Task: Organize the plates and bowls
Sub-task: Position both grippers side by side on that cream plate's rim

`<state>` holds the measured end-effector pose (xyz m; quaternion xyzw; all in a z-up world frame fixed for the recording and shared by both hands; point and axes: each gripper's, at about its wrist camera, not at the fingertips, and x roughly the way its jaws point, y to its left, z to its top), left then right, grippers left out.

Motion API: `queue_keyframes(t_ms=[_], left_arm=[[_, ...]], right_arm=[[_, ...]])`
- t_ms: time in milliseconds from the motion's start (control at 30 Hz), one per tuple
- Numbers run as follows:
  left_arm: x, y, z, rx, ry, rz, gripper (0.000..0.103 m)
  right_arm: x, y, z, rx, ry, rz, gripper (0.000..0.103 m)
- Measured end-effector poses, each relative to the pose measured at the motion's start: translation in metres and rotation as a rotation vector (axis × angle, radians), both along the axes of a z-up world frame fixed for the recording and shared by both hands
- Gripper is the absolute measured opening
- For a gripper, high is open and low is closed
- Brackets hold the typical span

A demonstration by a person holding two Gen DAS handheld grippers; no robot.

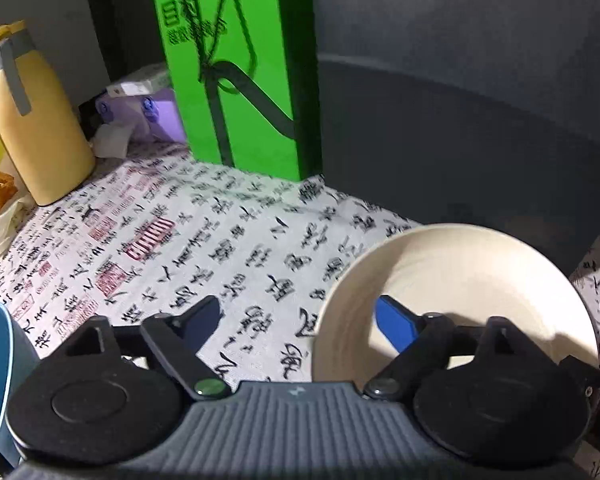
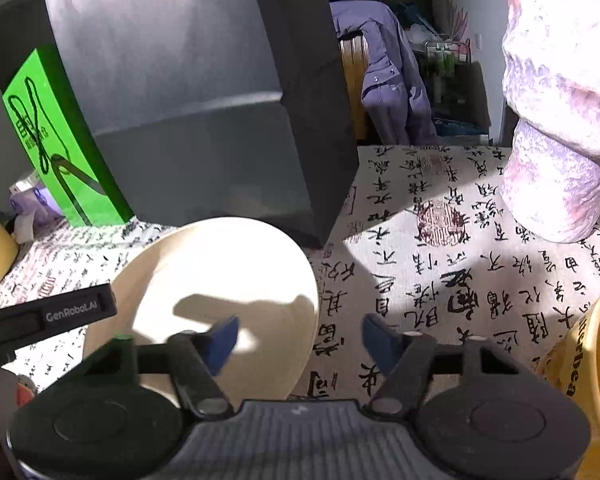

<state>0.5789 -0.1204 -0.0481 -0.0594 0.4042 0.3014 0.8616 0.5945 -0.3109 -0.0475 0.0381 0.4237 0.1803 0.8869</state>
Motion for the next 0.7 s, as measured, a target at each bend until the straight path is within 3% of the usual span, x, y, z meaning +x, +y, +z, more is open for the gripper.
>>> queue_keyframes(t_ms=[700], left_arm=[[0.004, 0.008, -0.013, 0.003, 0.055, -0.031, 0.054]], right_arm=[[0.004, 0.002, -0.013, -0.026, 0.049, 0.02, 0.03]])
